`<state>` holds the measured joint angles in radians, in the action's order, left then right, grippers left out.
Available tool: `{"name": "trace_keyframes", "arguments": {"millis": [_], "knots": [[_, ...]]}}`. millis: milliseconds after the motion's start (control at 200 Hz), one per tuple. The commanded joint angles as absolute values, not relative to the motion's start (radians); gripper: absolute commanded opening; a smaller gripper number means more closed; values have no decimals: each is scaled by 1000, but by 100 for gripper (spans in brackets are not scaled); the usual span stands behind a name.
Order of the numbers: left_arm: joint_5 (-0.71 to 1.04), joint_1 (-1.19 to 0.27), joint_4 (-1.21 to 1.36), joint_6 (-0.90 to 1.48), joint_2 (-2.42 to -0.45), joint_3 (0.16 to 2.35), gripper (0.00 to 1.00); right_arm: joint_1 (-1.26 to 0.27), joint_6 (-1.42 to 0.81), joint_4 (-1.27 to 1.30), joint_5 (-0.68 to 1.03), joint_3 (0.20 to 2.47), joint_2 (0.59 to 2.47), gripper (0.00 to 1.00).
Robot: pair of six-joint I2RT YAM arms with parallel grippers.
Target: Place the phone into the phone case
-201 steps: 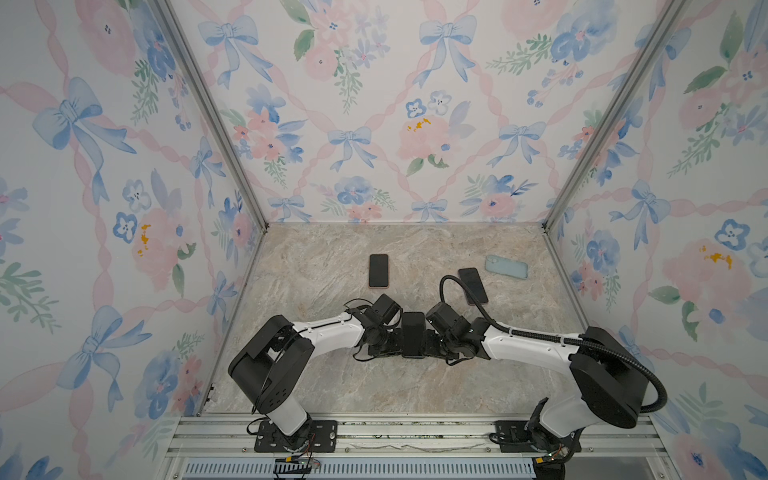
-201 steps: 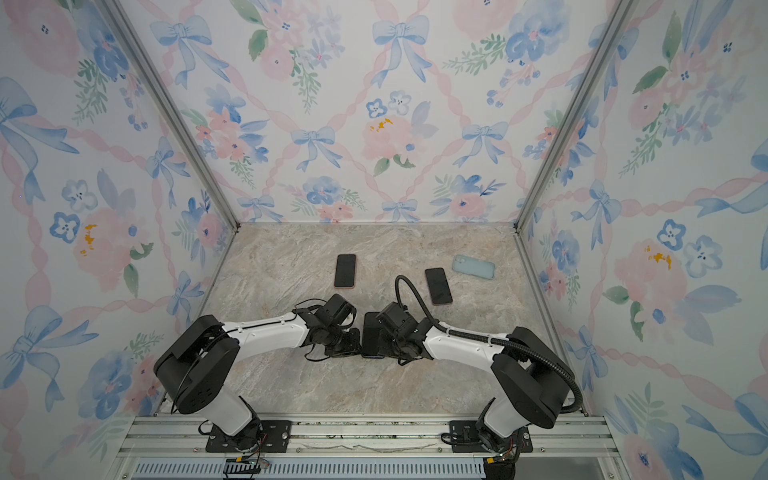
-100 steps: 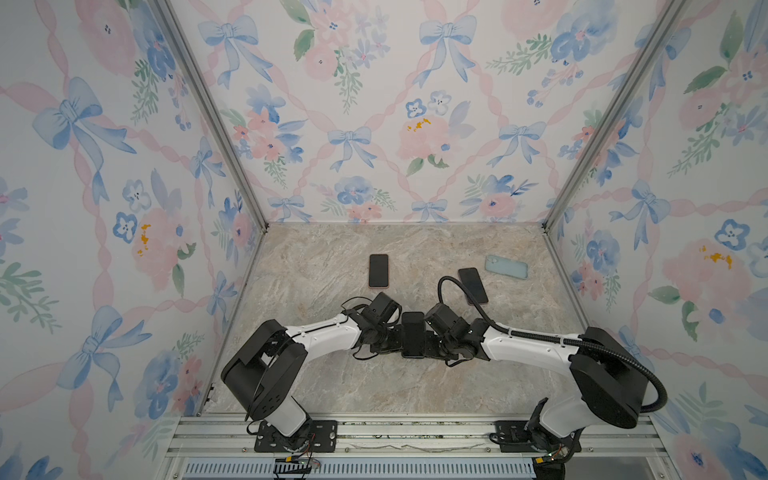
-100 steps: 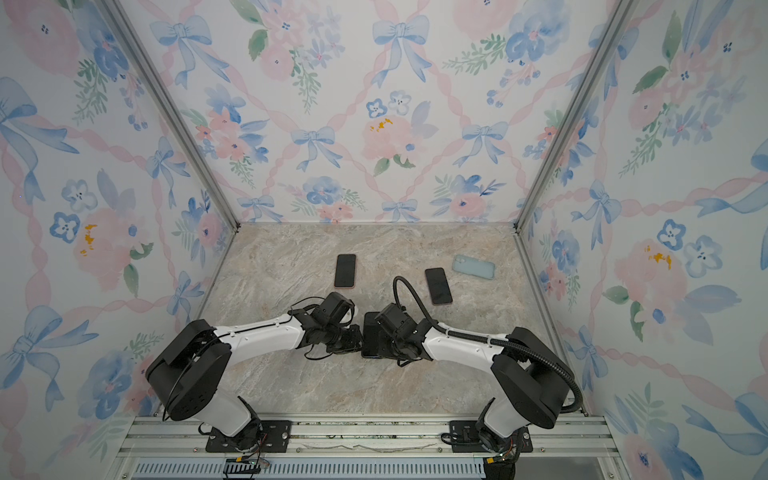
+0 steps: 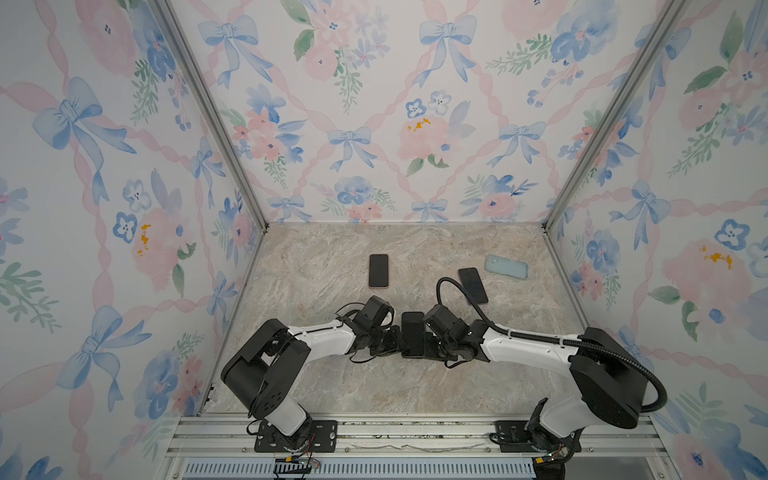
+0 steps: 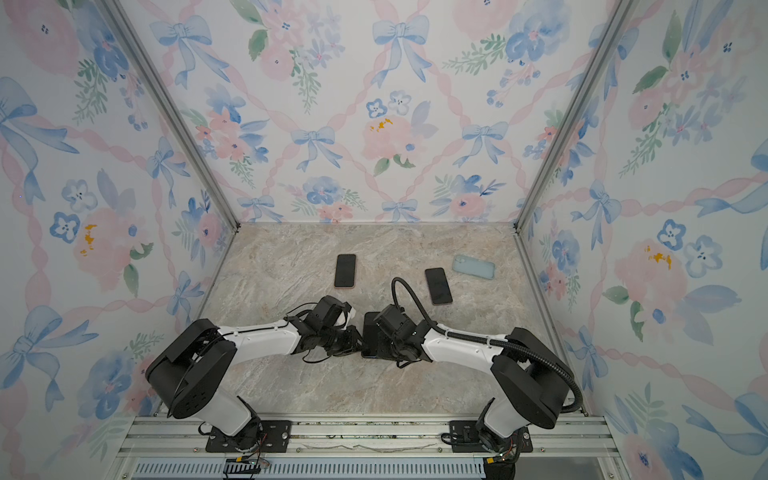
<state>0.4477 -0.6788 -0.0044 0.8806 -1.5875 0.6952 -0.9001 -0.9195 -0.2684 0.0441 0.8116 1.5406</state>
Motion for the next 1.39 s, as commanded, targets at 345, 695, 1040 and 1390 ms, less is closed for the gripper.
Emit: {"name": "trace_keyframes", "arguments": {"millis": [345, 695, 1040, 1390], "knots": [[416, -658, -50, 871, -1583, 658, 26, -913, -901, -315, -33, 792, 1478, 24], [412, -647, -71, 864, -1588, 652, 29, -915, -902, -272, 0, 788, 1531, 24], [391, -626, -111, 858, -1506, 658, 36, -916, -904, -258, 11, 789, 1535, 24], [460, -663, -14, 875, -1620, 646, 35, -919, -913, -228, 37, 778, 1560, 20]]}}
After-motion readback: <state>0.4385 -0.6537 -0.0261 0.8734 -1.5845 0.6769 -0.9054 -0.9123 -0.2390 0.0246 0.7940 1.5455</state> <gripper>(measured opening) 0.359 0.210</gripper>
